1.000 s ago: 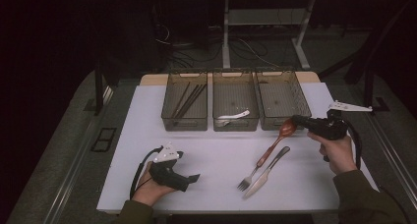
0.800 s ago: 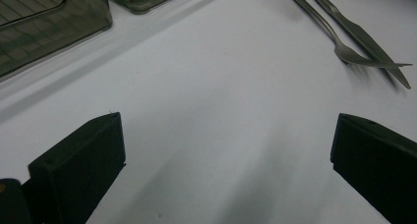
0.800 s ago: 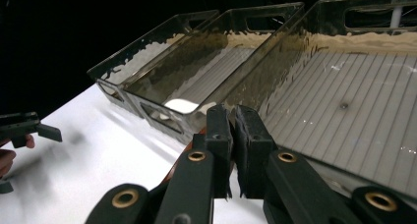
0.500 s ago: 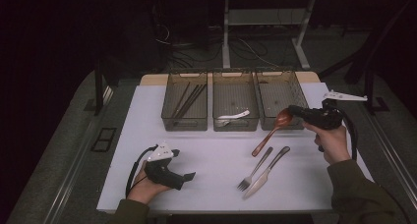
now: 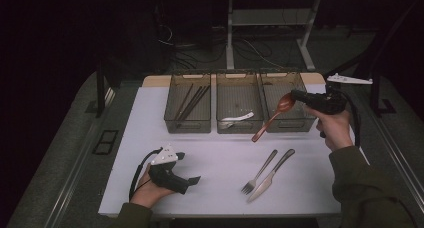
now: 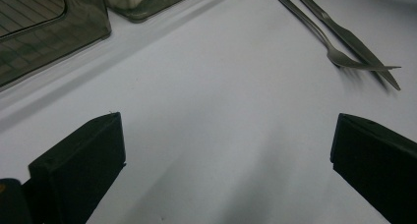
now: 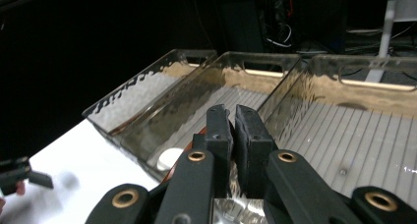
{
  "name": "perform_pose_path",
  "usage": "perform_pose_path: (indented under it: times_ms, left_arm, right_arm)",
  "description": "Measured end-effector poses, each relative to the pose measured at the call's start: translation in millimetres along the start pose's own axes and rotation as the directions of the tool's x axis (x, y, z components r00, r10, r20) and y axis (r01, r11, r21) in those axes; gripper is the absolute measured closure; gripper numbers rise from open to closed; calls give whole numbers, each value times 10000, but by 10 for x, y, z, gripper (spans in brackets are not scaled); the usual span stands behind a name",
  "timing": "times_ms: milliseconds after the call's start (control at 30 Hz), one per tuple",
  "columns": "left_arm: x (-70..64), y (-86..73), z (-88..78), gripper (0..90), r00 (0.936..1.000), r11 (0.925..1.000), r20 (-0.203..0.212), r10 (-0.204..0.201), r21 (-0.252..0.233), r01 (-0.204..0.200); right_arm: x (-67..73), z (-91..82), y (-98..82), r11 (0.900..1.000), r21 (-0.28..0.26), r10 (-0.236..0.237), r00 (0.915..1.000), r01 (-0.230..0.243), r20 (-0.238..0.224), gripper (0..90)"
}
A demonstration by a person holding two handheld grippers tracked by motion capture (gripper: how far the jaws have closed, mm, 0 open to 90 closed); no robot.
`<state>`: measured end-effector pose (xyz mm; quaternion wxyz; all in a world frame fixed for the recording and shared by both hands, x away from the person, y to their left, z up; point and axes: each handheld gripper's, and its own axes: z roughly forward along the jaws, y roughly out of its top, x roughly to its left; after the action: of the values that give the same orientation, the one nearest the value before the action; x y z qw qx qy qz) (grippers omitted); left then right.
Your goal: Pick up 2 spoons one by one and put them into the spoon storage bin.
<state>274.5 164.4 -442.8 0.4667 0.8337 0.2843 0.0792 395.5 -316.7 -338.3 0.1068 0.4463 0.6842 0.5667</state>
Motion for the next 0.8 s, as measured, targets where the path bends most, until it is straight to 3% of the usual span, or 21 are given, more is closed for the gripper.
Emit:
perform_pose_path:
  times_ms: [367,800]
  left_arm:
    - [-50,19,40,0,9998,10000,195,88,14,-88]
    - [-76,35,61,0,9991,9998,387,192,-9,-192]
  right_arm:
    - [11,193,285,9998,-188,-98,9995,104,308,848]
    - [32,602,456,10000,-66,11,9978,-7,663,848]
